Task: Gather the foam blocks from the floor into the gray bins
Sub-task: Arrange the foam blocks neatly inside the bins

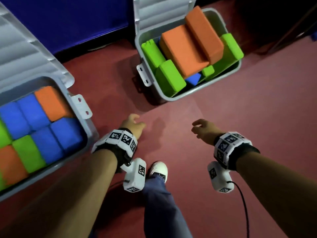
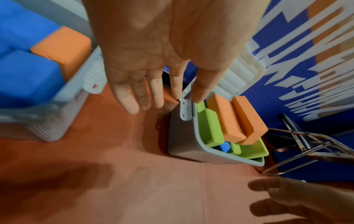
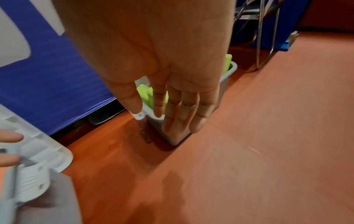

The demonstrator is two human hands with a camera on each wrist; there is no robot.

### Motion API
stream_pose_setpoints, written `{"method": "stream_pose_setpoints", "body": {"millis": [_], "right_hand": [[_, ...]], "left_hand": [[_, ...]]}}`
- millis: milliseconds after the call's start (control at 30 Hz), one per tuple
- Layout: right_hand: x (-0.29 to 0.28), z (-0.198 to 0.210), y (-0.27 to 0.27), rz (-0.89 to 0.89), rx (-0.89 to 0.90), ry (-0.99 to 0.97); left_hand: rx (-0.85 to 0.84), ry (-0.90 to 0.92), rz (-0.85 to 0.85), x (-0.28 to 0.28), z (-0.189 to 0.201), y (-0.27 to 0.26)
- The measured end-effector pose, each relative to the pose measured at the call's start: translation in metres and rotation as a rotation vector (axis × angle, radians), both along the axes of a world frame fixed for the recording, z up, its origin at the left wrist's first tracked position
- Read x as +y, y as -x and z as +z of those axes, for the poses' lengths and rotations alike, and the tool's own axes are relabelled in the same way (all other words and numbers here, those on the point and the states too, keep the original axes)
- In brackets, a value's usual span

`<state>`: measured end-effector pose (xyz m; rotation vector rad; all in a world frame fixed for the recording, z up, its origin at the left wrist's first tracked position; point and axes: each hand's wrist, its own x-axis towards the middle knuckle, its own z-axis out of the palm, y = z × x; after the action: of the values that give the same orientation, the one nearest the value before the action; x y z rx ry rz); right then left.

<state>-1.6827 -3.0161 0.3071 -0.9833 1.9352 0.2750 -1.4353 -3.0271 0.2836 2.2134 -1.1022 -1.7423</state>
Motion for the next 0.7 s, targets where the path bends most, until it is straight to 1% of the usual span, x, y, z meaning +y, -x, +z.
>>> {"method": "stream_pose_setpoints", "body": {"millis": [100, 200, 267, 433, 533, 633, 700], "right_hand": [[-0.016, 0.007, 0.050, -0.024, 0.044, 0.011], [-0.040, 0.005, 0.069, -0.005, 0.065, 0.007], [-0.058, -0.001, 0.067, 0.001, 0.063, 0.018], [-0.123, -0.019, 0.040, -0.008, 0.030, 0.013], [-0.174, -0.027, 0.028, -0.023, 0.039, 0.053], [-0.229, -0.036, 0.016, -0.024, 0.032, 0.081], [-0.257, -0.047, 0.012, -0.057, 0.045, 0.092]], "left_hand": [[-0.009, -0.033, -0.034, -0.014, 0.001, 0.040], [-0.012, -0.062, -0.067, -0.025, -0.001, 0.056], [-0.044, -0.062, -0.098, -0.038, -0.006, 0.058], [-0.146, -0.057, -0.161, -0.087, -0.014, 0.058], [-0.183, -0.057, -0.257, -0.118, -0.019, 0.062], [-0.218, -0.014, -0.379, -0.143, -0.027, 0.069], [-0.212, -0.001, -0.432, -0.157, -0.030, 0.075]]}}
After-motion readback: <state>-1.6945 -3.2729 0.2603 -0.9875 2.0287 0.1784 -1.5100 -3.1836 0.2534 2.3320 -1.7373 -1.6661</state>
